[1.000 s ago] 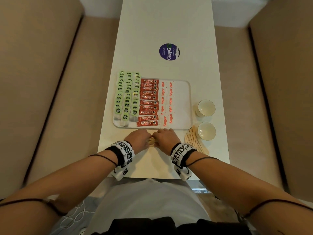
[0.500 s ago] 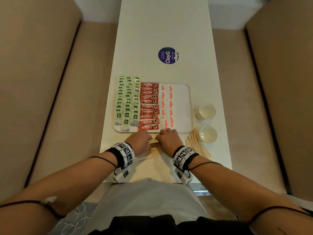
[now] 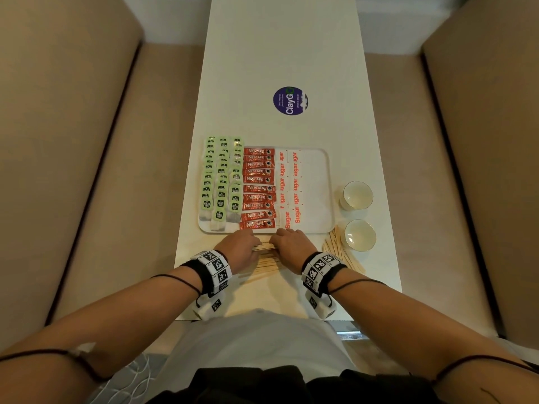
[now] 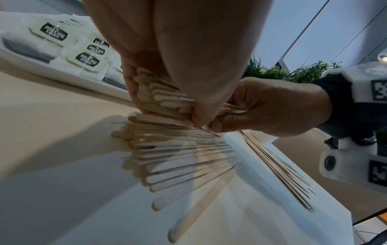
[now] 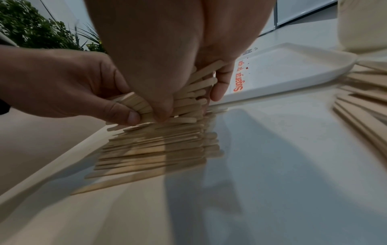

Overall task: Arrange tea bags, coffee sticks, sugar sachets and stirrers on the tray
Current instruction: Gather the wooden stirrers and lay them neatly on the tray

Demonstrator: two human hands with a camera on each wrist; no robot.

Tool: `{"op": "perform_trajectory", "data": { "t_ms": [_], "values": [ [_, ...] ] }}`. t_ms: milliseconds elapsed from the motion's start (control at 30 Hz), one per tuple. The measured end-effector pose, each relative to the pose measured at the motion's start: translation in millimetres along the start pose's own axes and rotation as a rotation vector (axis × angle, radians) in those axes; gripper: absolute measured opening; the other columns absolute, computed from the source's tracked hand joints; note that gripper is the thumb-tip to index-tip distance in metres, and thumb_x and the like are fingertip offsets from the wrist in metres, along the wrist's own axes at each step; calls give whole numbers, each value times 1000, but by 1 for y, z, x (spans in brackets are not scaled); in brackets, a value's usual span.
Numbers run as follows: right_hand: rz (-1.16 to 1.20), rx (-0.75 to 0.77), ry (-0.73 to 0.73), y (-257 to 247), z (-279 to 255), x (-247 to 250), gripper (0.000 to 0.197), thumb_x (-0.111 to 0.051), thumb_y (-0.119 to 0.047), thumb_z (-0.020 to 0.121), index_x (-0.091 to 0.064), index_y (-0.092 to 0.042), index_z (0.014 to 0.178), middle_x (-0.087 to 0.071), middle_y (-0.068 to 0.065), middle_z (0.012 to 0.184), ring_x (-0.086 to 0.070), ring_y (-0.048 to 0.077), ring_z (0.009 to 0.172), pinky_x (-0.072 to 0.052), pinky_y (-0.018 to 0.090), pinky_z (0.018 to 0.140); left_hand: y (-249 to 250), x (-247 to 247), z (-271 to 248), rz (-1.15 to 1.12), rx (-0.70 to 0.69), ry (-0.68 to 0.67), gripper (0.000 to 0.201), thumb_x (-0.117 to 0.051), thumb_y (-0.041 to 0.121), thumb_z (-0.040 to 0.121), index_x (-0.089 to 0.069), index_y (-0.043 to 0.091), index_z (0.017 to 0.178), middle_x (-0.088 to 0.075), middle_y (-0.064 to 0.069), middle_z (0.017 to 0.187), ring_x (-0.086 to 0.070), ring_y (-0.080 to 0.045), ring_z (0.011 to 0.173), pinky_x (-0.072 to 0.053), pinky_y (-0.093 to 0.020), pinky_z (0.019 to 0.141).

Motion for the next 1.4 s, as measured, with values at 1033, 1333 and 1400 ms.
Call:
{"op": "perform_trajectory", "data": {
  "t_ms": [1033,1333,1400],
  "values": [
    [571,-110,178,4,3,81,59,-31,-59,105,-62,-14,82,-66,4,75,-61,23,69,-54,46,72,9,49,-5,-233,27,-23,19,-70,43,88,-55,34,79,-59,13,75,-56,-1,67,-40,-22,60],
    [697,-202,354,-2,2,106,58,-36,-63,102,-58,-19,71,-63,0,65,-60,20,63,-53,45,67,27,81,2,-311,14,52,15,-72,34,87,-72,22,95,-62,15,73,-58,3,69,-42,-18,63],
    [707,-284,422,4,-2,110,53,-45,-60,101,-59,-22,67,-62,-4,60,-57,15,59,-51,37,60,25,86,1,-330,51,45,13,-72,34,86,-72,22,89,-68,8,76,-64,-8,70,-50,-29,64]
  ]
}}
Point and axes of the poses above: each hand's wrist, its own z-axis towards the middle knuckle, its own x-axis out of the back of the hand, y = z × x, the point moved 5 cm from there along z, towards the middle knuckle
